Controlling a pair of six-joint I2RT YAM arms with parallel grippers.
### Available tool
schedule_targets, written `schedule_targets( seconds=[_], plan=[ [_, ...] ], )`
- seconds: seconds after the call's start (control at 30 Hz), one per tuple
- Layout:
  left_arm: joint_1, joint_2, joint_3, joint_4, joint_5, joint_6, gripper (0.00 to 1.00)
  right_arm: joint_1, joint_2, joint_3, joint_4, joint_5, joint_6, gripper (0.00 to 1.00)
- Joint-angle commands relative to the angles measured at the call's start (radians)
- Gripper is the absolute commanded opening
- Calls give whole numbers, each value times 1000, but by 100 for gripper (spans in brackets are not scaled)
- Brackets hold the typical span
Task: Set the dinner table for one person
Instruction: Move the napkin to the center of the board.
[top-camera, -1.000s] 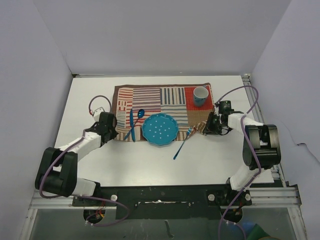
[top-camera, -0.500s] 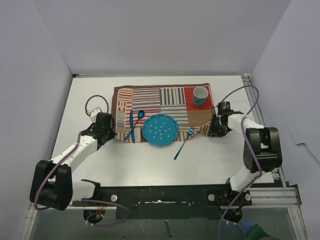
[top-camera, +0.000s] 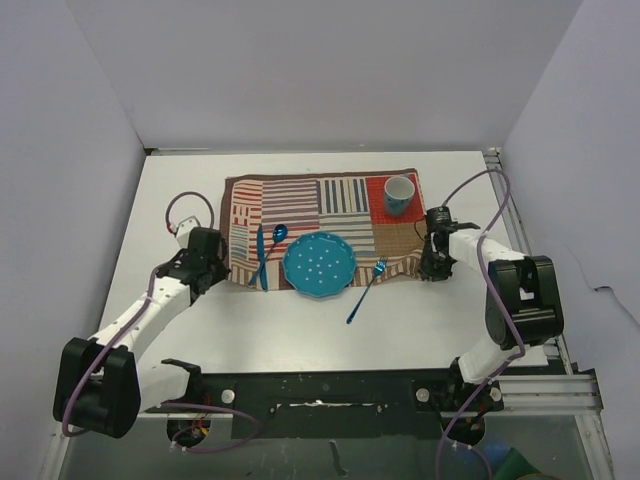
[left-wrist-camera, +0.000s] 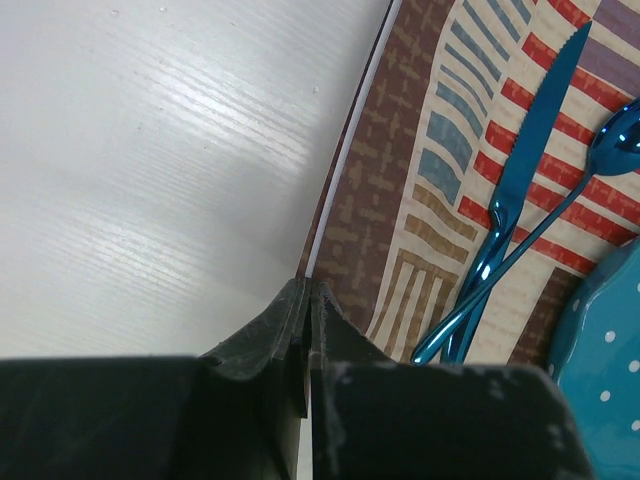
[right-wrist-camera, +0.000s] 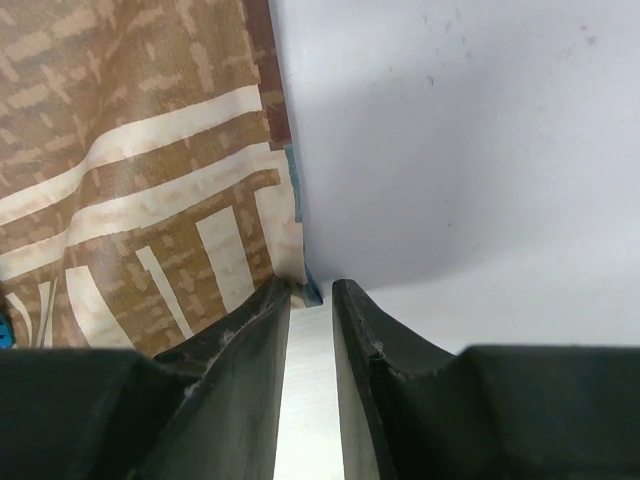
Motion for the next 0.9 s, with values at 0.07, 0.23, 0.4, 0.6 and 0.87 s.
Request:
schedule_targets(
  seconds=[0.07, 0.23, 0.4, 0.6, 0.87],
  plan=[
    [-2, -62, 25, -73, -37, 0, 0, 75, 106, -52, -294, 83, 31, 25],
    [-2, -89, 28, -99, -43, -2, 0, 104, 81, -51, -325, 99, 72, 25],
    [-1, -115, 28, -125, -51, -6, 0, 122, 26, -44, -381, 121, 110, 25],
    [1, -107, 55, -136, -63, -6, 17, 134, -60, 6, -439, 151, 137, 29],
    [1, -48, 71, -106, -41, -9, 27, 136, -83, 125, -487, 197, 121, 31]
  ],
)
